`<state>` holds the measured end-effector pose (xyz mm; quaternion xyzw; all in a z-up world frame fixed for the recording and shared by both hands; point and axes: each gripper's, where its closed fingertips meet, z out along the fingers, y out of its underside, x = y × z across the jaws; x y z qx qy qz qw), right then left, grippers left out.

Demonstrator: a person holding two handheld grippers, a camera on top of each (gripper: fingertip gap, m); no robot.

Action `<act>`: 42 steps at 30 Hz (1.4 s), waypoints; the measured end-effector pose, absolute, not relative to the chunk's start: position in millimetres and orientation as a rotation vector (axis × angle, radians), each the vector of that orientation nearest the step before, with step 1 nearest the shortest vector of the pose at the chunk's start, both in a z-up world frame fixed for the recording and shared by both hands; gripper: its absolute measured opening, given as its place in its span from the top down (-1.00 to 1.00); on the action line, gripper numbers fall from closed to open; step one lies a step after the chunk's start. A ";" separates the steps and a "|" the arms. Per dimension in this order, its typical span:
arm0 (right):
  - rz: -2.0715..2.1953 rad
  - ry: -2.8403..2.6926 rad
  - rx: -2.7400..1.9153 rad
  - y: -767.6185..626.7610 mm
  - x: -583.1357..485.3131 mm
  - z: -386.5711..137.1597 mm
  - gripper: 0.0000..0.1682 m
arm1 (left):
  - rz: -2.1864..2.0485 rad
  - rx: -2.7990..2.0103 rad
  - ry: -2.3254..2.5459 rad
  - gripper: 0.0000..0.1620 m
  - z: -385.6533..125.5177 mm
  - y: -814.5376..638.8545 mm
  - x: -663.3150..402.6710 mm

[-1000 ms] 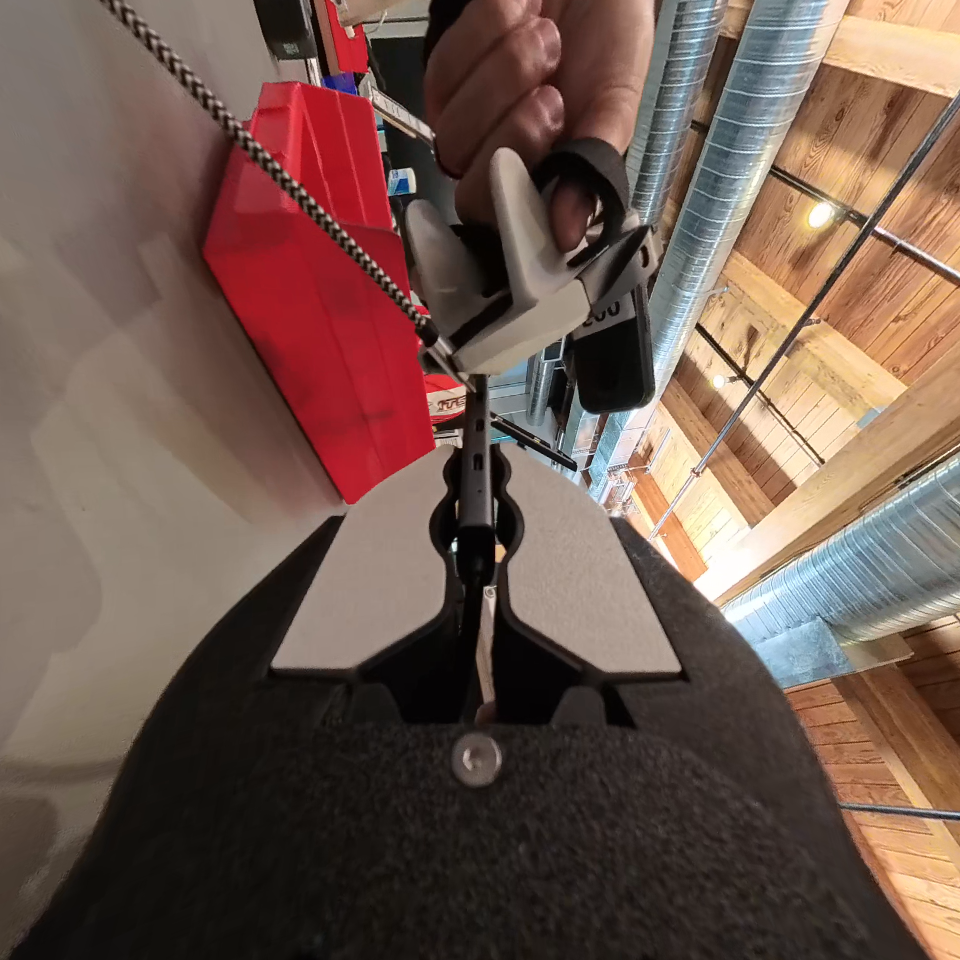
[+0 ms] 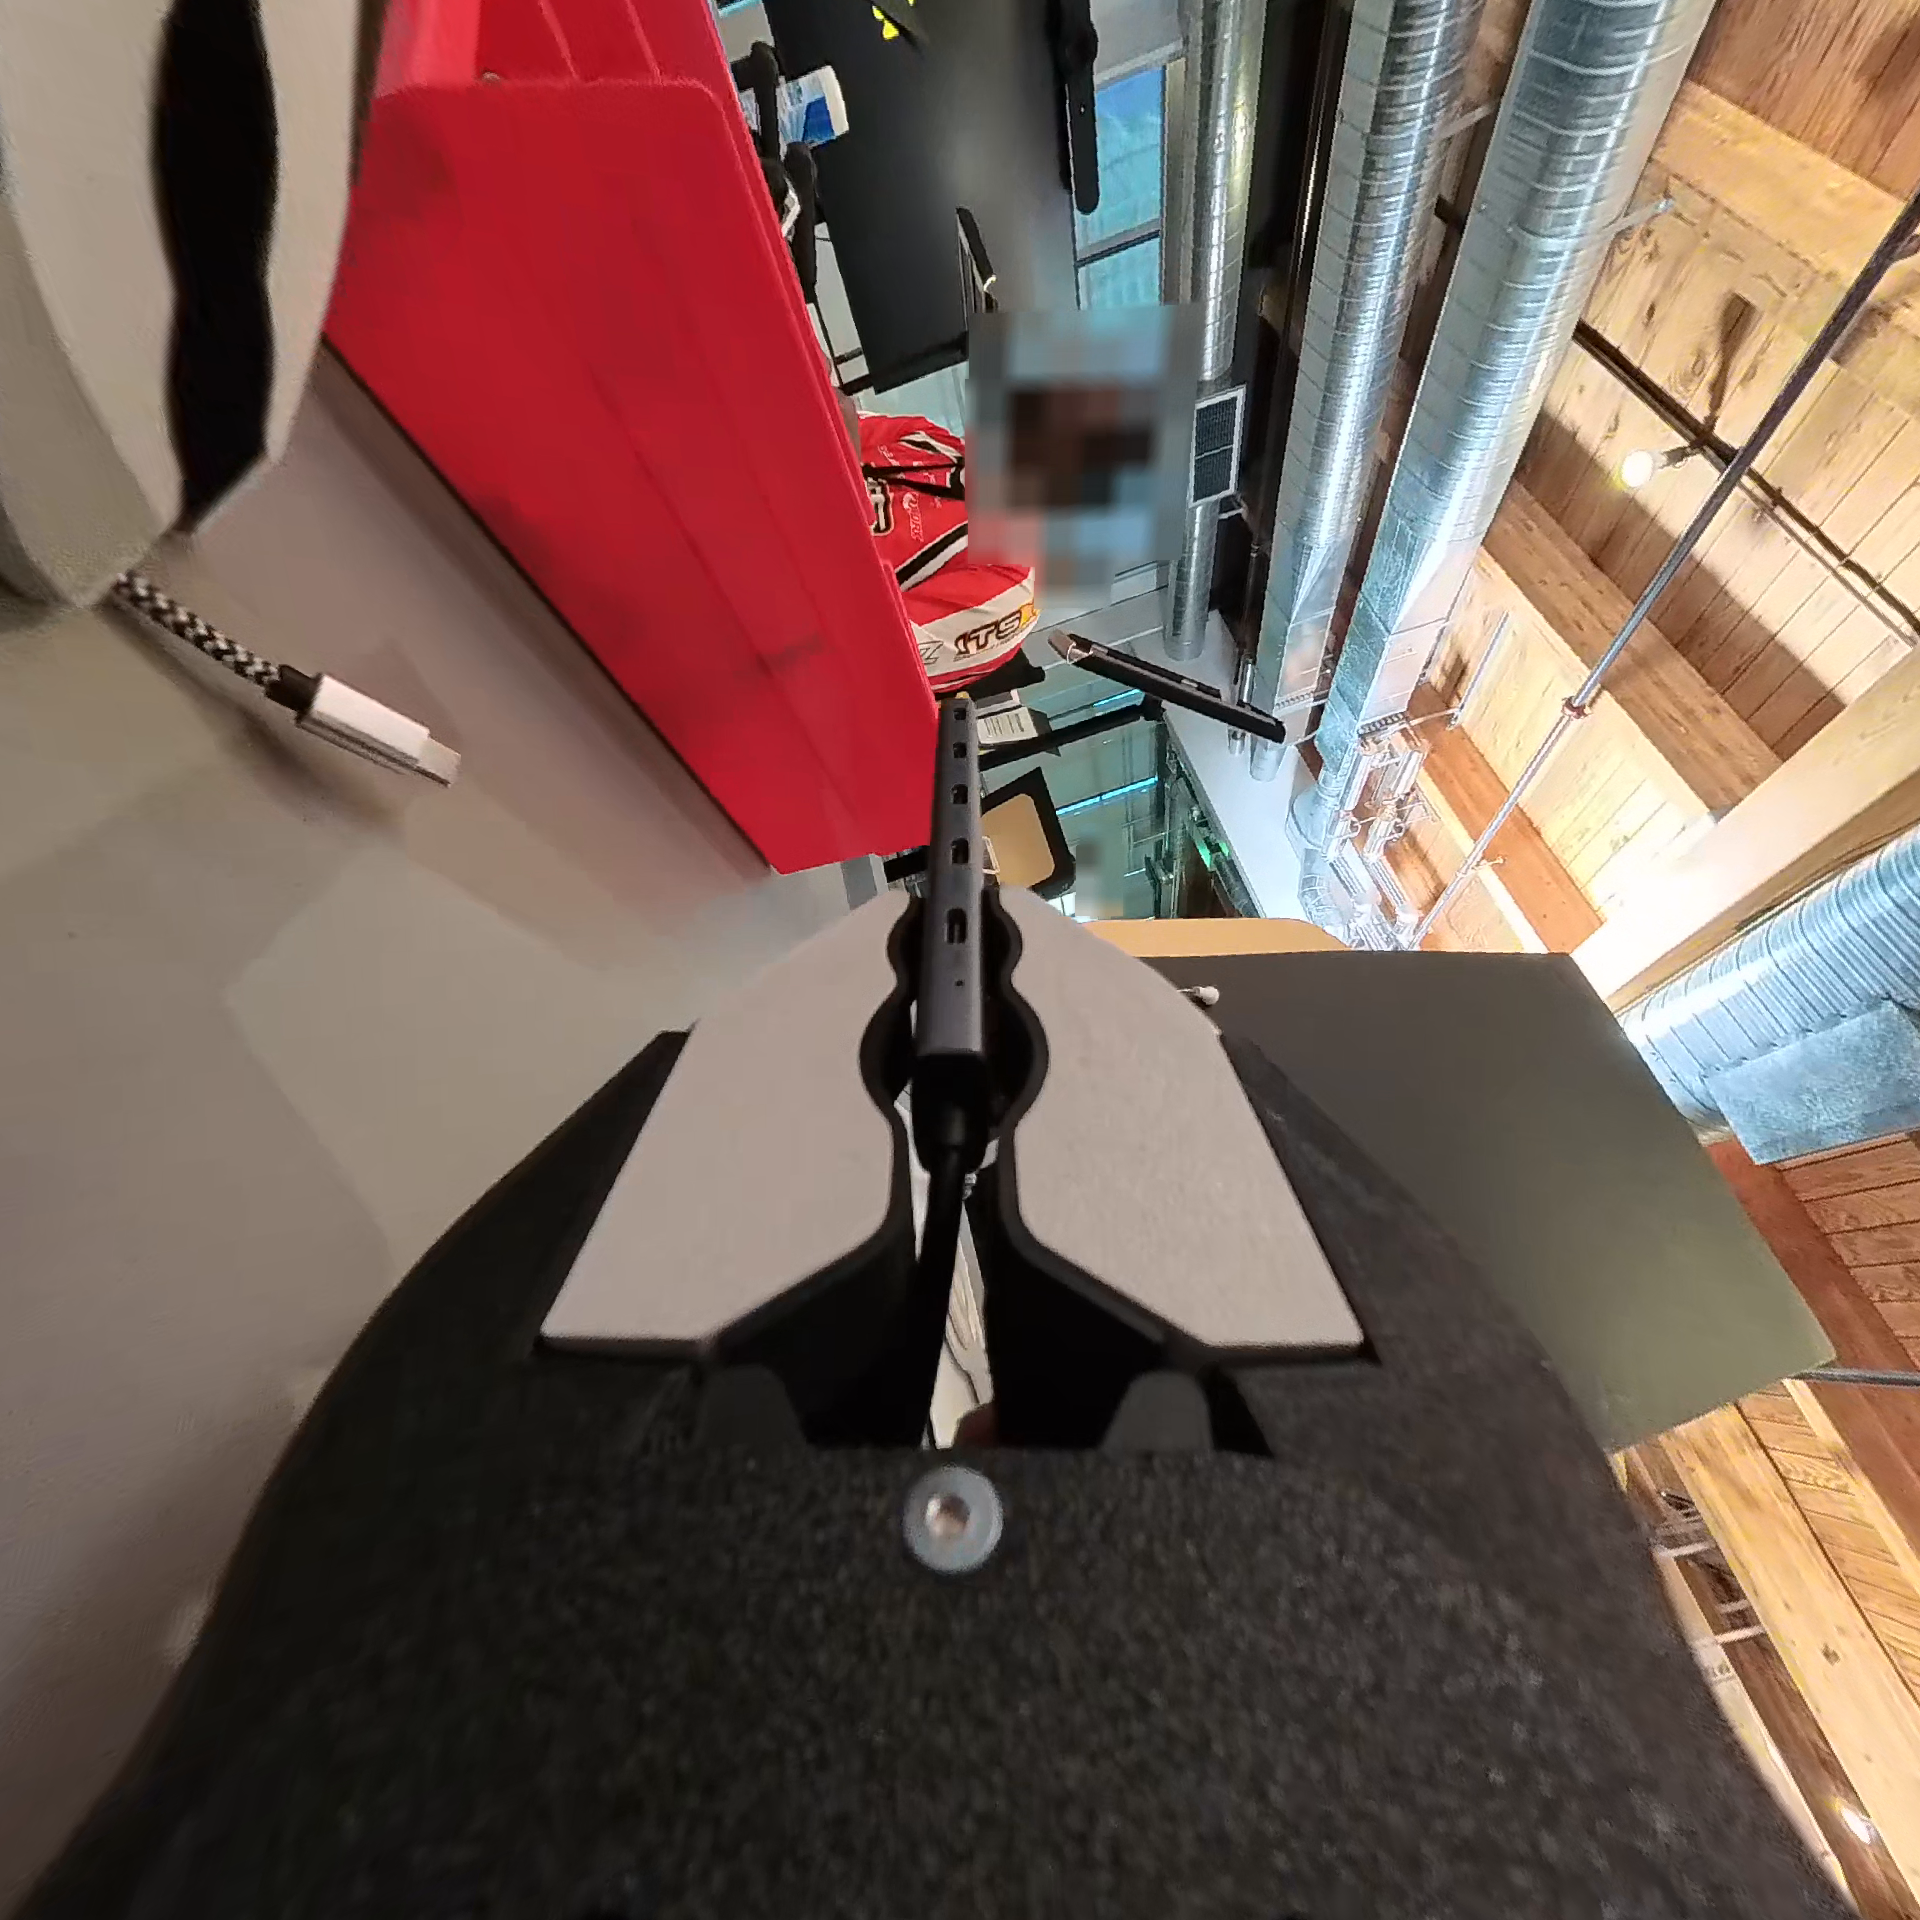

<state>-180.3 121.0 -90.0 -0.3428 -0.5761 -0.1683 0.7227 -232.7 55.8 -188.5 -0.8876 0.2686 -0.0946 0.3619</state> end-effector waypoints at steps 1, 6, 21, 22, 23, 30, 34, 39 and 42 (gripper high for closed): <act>-0.371 -1.274 -0.756 120.7 -180.4 -90.2 0.89 | -0.253 -2.281 0.726 0.88 -189.0 55.4 -229.5; -0.363 -1.283 -0.756 119.9 -181.8 -91.9 0.89 | -0.178 -2.245 0.892 0.97 -191.6 55.6 -225.3; -0.378 -1.305 -0.600 99.7 -189.3 -85.8 0.88 | -0.621 -2.243 1.083 0.98 -108.9 53.0 -231.6; -0.378 -1.314 -0.604 100.0 -189.9 -87.3 0.89 | -0.583 -2.245 1.120 0.98 -111.4 54.4 -232.0; -0.375 -1.323 -0.615 101.2 -190.3 -89.6 0.89 | -0.557 -2.236 1.159 0.98 -113.5 54.5 -230.3; -0.353 -1.302 -0.666 109.4 -183.7 -89.7 0.88 | -0.757 -2.155 1.099 0.98 -132.3 50.3 -212.1; -0.326 -1.271 -0.690 111.4 -180.7 -85.5 0.89 | -1.297 -1.993 0.933 0.98 -81.3 33.3 -203.8; -0.328 -1.257 -0.701 113.5 -178.7 -84.0 0.89 | -1.589 -1.789 0.611 0.98 -2.9 66.0 -246.9; -0.317 -1.206 -0.728 116.4 -173.6 -76.9 0.89 | -1.261 -1.754 0.598 0.98 17.7 84.8 -274.5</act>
